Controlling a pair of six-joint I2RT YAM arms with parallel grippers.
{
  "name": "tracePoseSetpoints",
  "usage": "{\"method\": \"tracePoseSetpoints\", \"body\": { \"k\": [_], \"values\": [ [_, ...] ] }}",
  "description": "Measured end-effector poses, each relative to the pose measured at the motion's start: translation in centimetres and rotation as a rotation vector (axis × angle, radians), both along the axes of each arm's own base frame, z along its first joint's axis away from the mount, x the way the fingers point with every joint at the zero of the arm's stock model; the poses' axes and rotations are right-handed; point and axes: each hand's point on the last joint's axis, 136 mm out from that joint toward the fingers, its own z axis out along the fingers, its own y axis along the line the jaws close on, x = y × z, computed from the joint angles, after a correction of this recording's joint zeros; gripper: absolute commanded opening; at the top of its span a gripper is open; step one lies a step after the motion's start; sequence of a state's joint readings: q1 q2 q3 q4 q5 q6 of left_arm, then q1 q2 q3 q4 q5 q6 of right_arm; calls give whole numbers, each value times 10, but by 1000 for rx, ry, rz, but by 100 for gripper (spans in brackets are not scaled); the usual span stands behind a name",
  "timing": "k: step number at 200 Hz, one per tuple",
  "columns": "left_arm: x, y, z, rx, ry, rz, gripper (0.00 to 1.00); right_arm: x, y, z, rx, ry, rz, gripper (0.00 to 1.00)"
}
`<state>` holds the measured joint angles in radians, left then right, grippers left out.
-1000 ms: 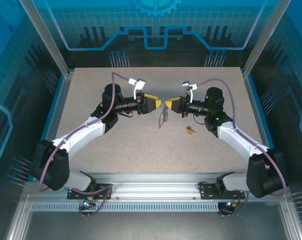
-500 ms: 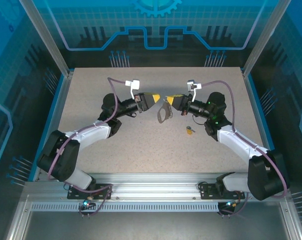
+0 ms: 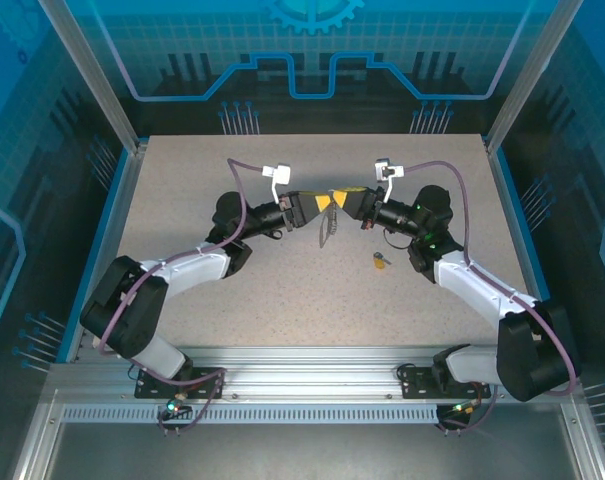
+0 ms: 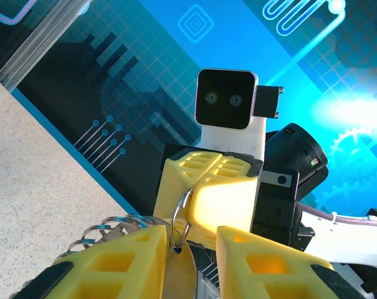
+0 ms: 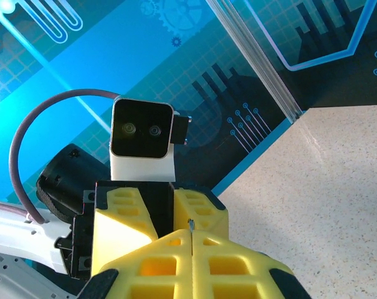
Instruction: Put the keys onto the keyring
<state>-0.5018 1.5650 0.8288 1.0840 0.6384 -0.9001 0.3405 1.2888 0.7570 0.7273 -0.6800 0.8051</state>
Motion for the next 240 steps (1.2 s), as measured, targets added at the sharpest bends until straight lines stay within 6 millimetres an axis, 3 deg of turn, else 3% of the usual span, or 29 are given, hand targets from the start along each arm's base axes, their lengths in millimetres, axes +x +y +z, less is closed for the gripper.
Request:
{"method": "tracePoseSetpoints", "body": {
  "k": [81,155,169,184,215,240],
  "values": [
    [3,-1,-2,-3,4,12,21,1,1,-2,-2,6,2,0],
    [6,-3,-1,-3,-4,19,0,1,1,-3,-2,3,2,0],
    [6,-3,-1,2,-7,21,0,2,0,-4,-5,7,0,21],
    [7,-5,-3,25,-9,19,0,2,-2,-6,-15,17,-2,31],
    [3,-8,-4,114,-33,-2,0,5,-29,6,-23,0,-69,34],
    [-3,-12,9,202,-106,-39,0,-4,-46,21,-36,-51,-95,41]
  ]
}}
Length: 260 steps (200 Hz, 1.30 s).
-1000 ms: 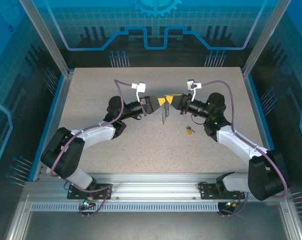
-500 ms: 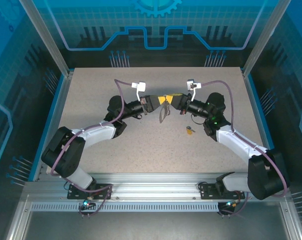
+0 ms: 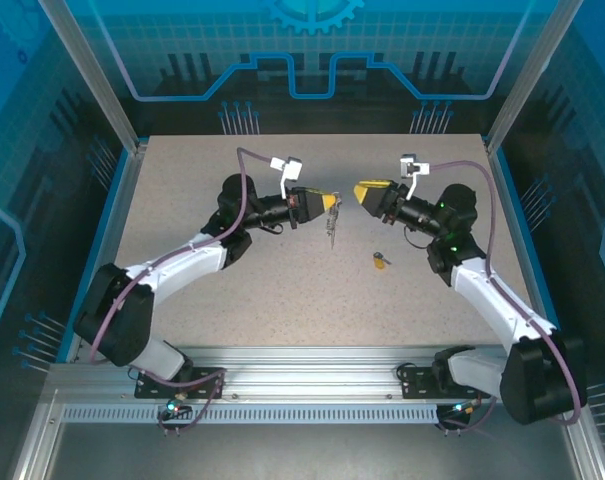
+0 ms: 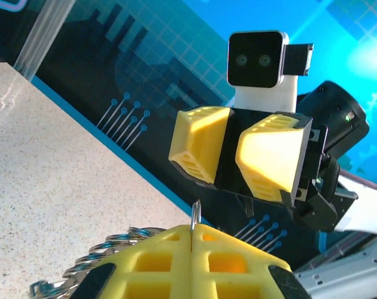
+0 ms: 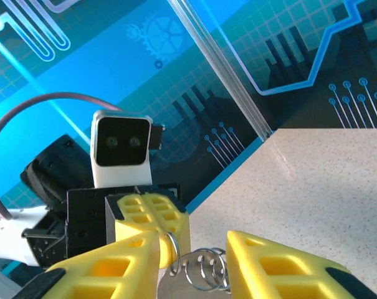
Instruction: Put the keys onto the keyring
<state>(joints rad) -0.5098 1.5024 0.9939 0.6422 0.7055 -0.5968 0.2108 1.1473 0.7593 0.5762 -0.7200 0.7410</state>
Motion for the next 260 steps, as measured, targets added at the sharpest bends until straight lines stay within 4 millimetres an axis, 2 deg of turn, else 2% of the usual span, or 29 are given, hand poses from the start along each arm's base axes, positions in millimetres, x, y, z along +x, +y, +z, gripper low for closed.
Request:
{"method": "tracePoseSetpoints", "body": {
  "k": [38,90,125,191,206,242,260],
  "values": [
    [-9,-5,10,124,-76,-77,0,-16,6,1,-57,-24,87,49],
    [-20,-4,-3,221,-71,-139,0,-31,14,-8,-98,-29,191,49],
    [-23,-3,-10,243,-55,-156,0,-32,19,-17,-112,-16,217,48],
    [-25,-3,-6,246,-52,-164,0,-27,32,-36,-121,36,254,44],
    [-25,-3,-7,248,-50,-165,0,-26,35,-38,-122,40,259,40],
    [-27,-3,-9,254,-55,-173,0,-27,40,-36,-120,30,273,19],
    [-26,-3,-9,255,-55,-172,0,-29,41,-33,-119,12,280,2]
  ]
}}
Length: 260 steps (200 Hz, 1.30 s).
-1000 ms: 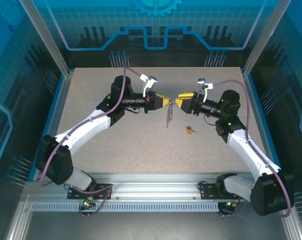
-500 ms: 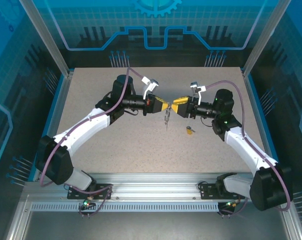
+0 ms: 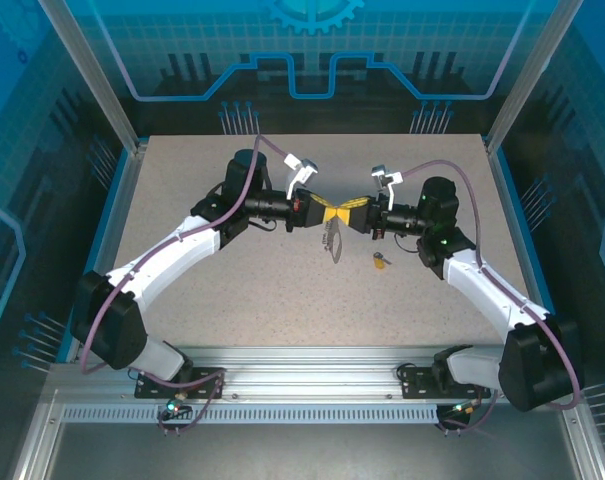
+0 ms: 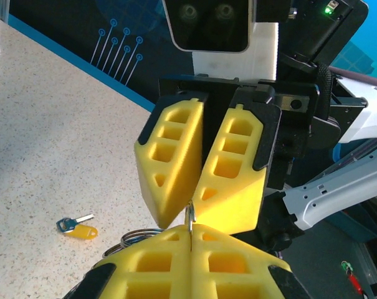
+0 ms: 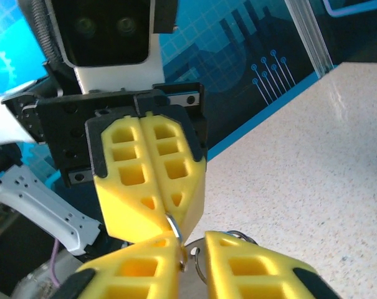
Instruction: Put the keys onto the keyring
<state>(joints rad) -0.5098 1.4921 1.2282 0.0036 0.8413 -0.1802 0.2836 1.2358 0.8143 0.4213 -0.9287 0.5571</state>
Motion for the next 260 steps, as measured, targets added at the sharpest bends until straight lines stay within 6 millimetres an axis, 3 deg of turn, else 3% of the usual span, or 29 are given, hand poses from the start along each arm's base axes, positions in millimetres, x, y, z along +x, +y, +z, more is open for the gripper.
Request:
{"method": "tracePoseSetpoints", "body": {
  "k": [22,46,69,138,260],
  "values": [
    [2,1,-1,4,1,10,0,0,0,1,3,2,3,0],
    [5,2,0,7,-7,28,35,1,1,3,5,-5,-5,0],
    [11,7,2,-4,-15,99,48,5,0,4,10,-8,-27,0],
    [17,25,18,-167,14,261,43,10,-2,12,35,-21,-57,0],
    [24,12,19,-304,77,243,37,13,-2,13,67,4,-65,0]
  ]
}}
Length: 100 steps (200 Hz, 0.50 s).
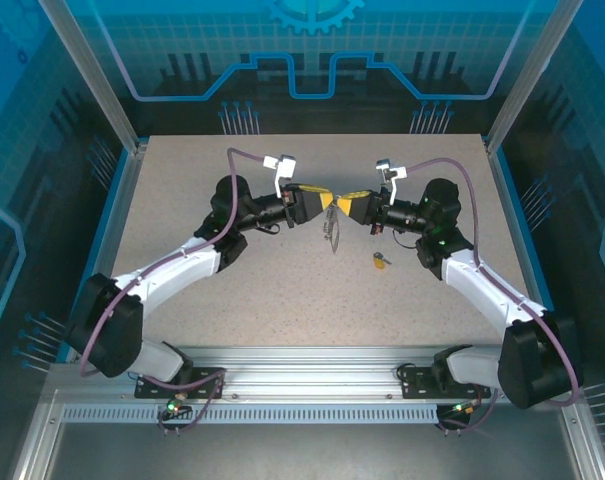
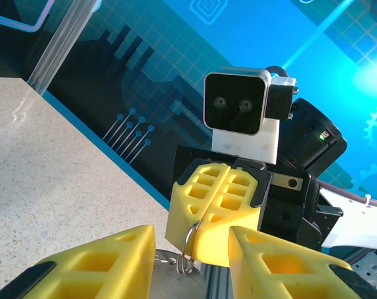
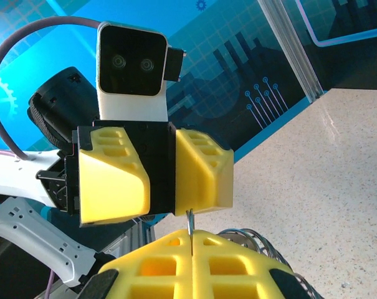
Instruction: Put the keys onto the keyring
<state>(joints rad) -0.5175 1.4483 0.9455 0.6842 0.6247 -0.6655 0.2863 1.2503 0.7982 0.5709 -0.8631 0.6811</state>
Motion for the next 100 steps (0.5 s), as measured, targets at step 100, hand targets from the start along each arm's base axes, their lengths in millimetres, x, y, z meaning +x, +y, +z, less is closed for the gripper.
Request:
{"method": "tracePoseSetpoints", "body": {
  "k": [100],
  "values": [
    [-4,-5,-3,-31,11,-18,30,4,0,0,2,-4,-18,0]
  ]
}}
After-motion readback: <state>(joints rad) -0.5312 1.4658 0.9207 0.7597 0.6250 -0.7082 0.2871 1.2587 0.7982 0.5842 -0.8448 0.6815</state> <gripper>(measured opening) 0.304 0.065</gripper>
